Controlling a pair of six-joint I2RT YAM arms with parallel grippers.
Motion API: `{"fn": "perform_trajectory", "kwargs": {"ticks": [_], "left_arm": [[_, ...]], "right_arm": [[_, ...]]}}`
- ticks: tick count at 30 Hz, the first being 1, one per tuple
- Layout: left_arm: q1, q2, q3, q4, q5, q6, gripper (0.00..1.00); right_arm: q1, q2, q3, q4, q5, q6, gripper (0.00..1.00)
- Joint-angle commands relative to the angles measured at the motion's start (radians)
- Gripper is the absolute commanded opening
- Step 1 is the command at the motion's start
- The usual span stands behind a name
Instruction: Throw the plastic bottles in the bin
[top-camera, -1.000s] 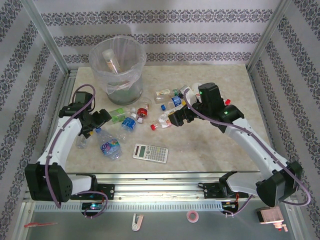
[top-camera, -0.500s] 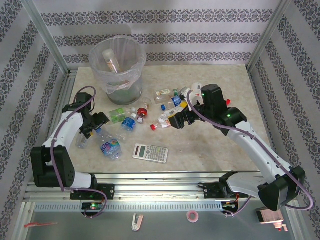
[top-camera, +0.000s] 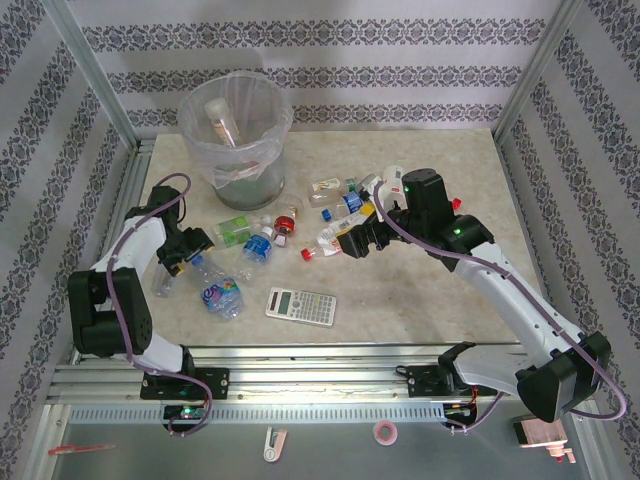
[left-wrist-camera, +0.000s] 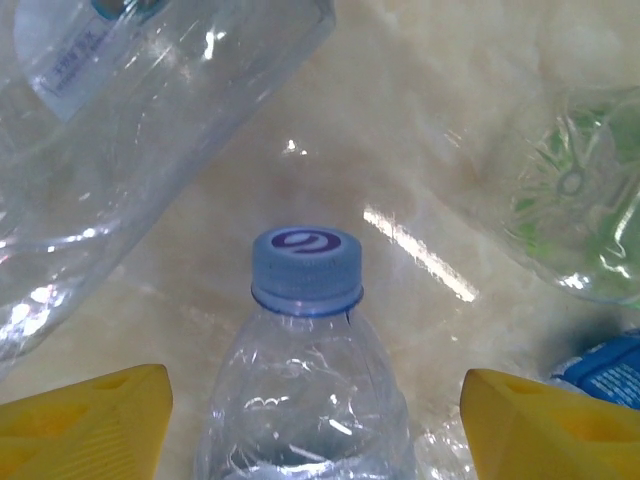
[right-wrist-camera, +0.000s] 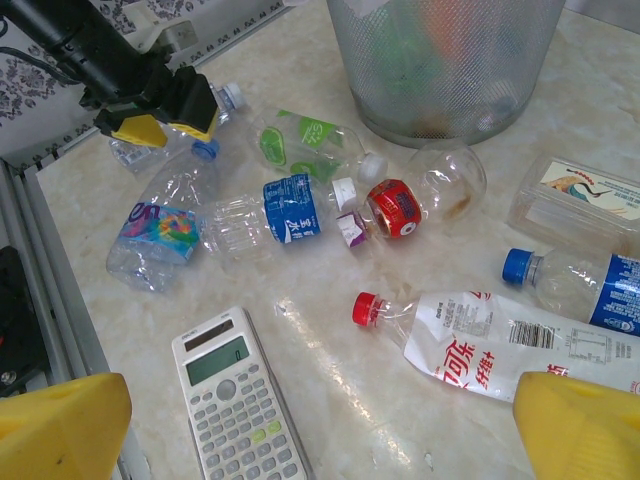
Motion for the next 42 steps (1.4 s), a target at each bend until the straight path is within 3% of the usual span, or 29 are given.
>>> {"fn": "perform_trajectory", "kwargs": {"ticks": [1, 21, 35, 42], "left_arm": [[0.022, 0.034, 0.035, 0.038, 0.003, 0.033, 0.76], [0.032, 0.176, 0.041, 0.105, 0.04, 0.036, 0.67], [0.032, 0.205, 0.027, 0.114, 0.05, 0.048, 0.53], [0.032, 0.204, 0.043, 0.107, 0.068, 0.06, 0.36]], "right_arm": [[-0.007, -0.001, 0.008, -0.002, -0.01, -0.009, 0.98], [-0.002, 0.001, 0.006, 0.003, 0.001, 0.007, 0.98], [0.004, 0.024, 0.019, -0.001, 0.01, 0.003, 0.98], [0.007, 0.029, 0.021, -0.004, 0.018, 0.0, 0.98]]}}
